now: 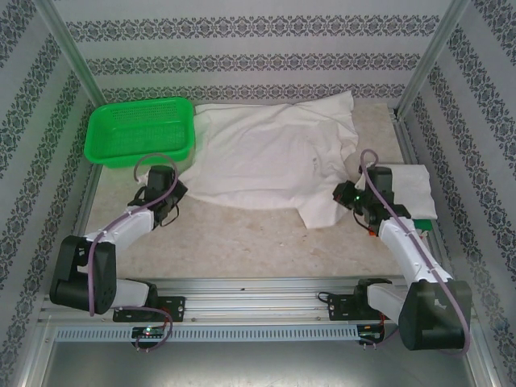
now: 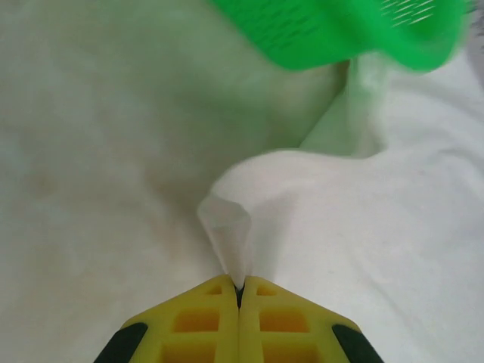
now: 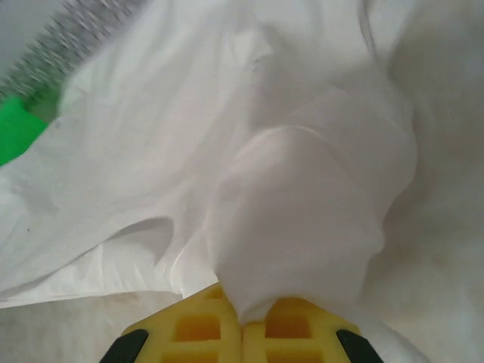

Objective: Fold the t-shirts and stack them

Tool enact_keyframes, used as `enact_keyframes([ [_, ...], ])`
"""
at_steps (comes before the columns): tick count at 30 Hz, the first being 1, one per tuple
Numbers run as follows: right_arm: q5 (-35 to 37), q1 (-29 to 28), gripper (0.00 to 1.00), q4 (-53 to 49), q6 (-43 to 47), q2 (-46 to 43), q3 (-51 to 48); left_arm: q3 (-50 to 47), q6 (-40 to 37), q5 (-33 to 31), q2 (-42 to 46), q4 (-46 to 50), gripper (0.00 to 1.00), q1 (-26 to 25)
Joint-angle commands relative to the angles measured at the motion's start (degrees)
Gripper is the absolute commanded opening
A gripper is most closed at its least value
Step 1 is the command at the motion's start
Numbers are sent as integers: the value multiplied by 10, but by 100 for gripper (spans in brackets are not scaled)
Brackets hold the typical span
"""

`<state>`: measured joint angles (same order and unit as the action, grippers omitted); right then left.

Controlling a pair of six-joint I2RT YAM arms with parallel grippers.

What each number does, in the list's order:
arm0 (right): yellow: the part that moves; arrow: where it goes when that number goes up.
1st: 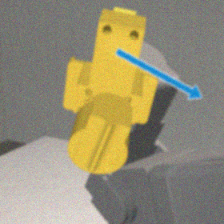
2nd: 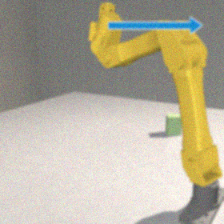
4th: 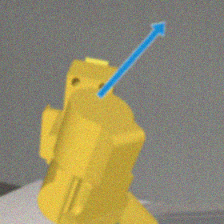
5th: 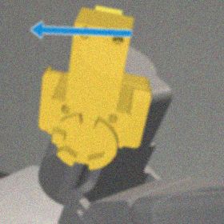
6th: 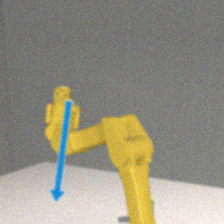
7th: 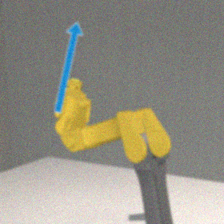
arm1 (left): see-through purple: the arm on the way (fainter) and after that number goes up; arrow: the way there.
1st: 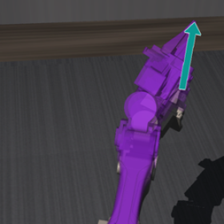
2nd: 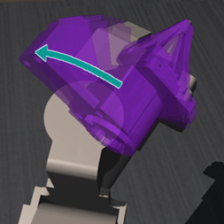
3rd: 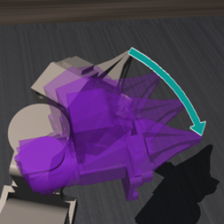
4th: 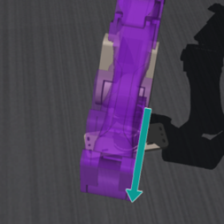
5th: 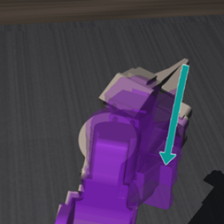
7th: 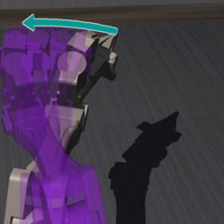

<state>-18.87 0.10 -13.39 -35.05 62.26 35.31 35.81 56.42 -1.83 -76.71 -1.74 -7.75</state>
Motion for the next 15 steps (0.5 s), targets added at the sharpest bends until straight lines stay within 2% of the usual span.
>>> enact_keyframes([
  [1,28,-6,0,-15,-27,-17,-28,-19,34,-24,22,-38,0,5],
  [7,79,-6,0,-107,-9,-27,-34,-57,47,-44,33,-4,0,5],
  [15,122,-5,0,-178,-25,-57,-52,-96,62,-78,89,52,0,5],
])
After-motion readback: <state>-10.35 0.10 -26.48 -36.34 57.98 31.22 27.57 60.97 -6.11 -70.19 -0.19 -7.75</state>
